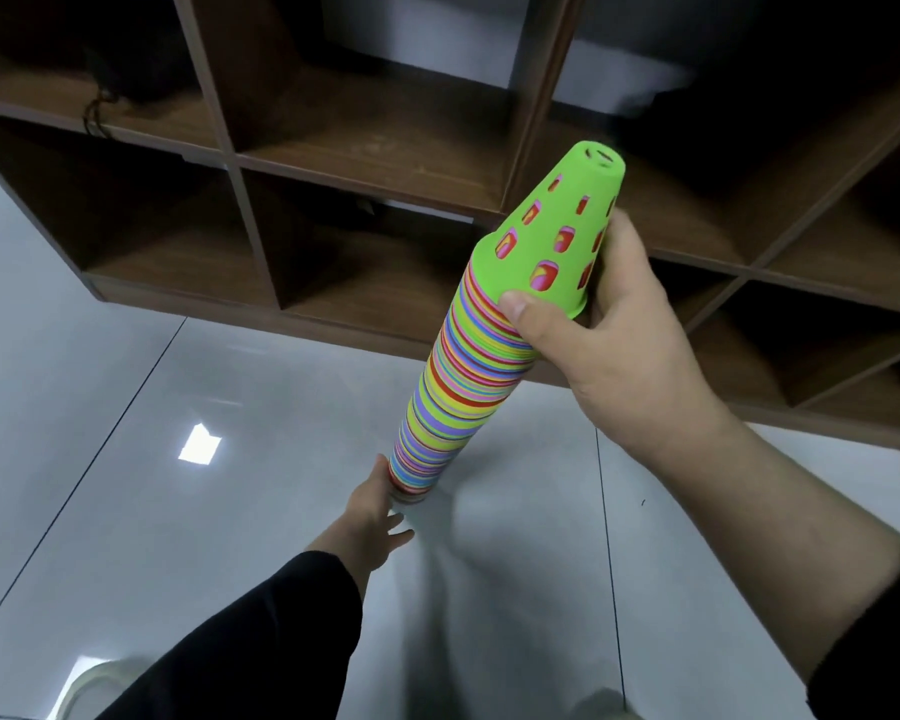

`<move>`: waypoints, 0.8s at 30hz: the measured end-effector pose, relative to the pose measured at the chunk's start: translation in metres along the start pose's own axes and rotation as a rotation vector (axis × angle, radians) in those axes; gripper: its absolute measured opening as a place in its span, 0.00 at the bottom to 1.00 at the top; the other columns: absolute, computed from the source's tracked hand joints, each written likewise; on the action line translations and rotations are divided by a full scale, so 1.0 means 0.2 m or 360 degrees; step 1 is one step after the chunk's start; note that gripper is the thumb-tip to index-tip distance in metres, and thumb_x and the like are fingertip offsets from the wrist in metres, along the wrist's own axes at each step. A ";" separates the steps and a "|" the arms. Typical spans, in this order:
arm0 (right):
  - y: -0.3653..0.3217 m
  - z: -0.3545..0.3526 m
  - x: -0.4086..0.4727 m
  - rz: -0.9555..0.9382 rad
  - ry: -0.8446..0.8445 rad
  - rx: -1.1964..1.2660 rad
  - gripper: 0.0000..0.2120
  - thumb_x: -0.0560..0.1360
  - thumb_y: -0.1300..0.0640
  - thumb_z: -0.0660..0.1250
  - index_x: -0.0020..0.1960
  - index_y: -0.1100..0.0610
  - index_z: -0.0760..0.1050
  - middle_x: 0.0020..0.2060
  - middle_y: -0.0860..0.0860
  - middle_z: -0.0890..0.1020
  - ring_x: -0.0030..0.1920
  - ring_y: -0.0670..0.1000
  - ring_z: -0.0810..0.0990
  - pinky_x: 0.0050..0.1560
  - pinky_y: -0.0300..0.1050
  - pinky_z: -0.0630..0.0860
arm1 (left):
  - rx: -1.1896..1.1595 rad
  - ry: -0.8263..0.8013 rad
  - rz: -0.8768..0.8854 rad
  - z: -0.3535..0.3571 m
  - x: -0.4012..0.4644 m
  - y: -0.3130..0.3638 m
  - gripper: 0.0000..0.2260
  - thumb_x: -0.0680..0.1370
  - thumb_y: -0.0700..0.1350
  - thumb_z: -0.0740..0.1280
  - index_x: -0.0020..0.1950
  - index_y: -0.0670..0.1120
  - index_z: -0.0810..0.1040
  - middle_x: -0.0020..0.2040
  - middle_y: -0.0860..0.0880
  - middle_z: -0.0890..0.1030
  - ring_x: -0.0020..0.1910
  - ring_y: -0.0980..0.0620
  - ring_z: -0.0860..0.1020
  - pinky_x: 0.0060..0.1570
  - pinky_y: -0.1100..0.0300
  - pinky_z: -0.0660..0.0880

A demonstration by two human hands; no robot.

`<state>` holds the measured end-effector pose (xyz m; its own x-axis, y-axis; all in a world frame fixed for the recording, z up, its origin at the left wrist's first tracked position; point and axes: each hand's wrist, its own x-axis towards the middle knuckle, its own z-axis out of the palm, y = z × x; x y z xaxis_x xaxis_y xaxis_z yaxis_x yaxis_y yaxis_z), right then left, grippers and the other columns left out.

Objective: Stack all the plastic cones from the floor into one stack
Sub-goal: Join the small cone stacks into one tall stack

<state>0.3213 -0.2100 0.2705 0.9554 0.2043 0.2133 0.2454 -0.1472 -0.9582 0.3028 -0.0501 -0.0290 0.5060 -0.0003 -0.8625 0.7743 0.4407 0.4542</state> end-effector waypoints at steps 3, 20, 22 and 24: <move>-0.01 -0.01 0.00 0.0031 -0.0036 0.0002 0.25 0.72 0.53 0.76 0.64 0.43 0.69 0.58 0.45 0.83 0.58 0.50 0.83 0.53 0.54 0.83 | -0.0012 -0.0009 -0.0018 -0.02 0.04 0.00 0.27 0.80 0.65 0.59 0.72 0.50 0.70 0.73 0.43 0.69 0.69 0.41 0.70 0.61 0.43 0.74; 0.08 -0.31 -0.11 0.0121 0.0289 -0.0011 0.21 0.71 0.51 0.74 0.61 0.42 0.71 0.53 0.40 0.84 0.55 0.44 0.84 0.47 0.35 0.80 | -0.0027 0.0039 0.0052 0.08 0.03 -0.02 0.14 0.81 0.52 0.66 0.64 0.47 0.75 0.65 0.40 0.75 0.55 0.41 0.75 0.58 0.45 0.76; 0.11 -0.37 -0.13 0.0156 0.0361 0.0023 0.22 0.70 0.50 0.74 0.61 0.43 0.71 0.53 0.42 0.84 0.55 0.46 0.84 0.47 0.39 0.81 | -0.0077 0.0039 0.0070 0.10 0.01 -0.02 0.19 0.80 0.53 0.66 0.67 0.46 0.74 0.65 0.42 0.76 0.56 0.41 0.75 0.62 0.43 0.74; 0.15 -0.44 -0.15 0.0194 0.0444 0.0101 0.23 0.68 0.49 0.73 0.62 0.45 0.72 0.54 0.45 0.85 0.56 0.50 0.84 0.47 0.47 0.83 | -0.0053 0.0035 0.0101 0.12 0.00 -0.01 0.18 0.80 0.52 0.67 0.67 0.46 0.75 0.67 0.42 0.76 0.59 0.41 0.75 0.64 0.43 0.73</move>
<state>0.3147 -0.3047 0.2522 0.9875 -0.0861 0.1318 0.1239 -0.0916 -0.9881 0.3102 -0.0725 -0.0248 0.5450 0.0480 -0.8370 0.7276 0.4691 0.5006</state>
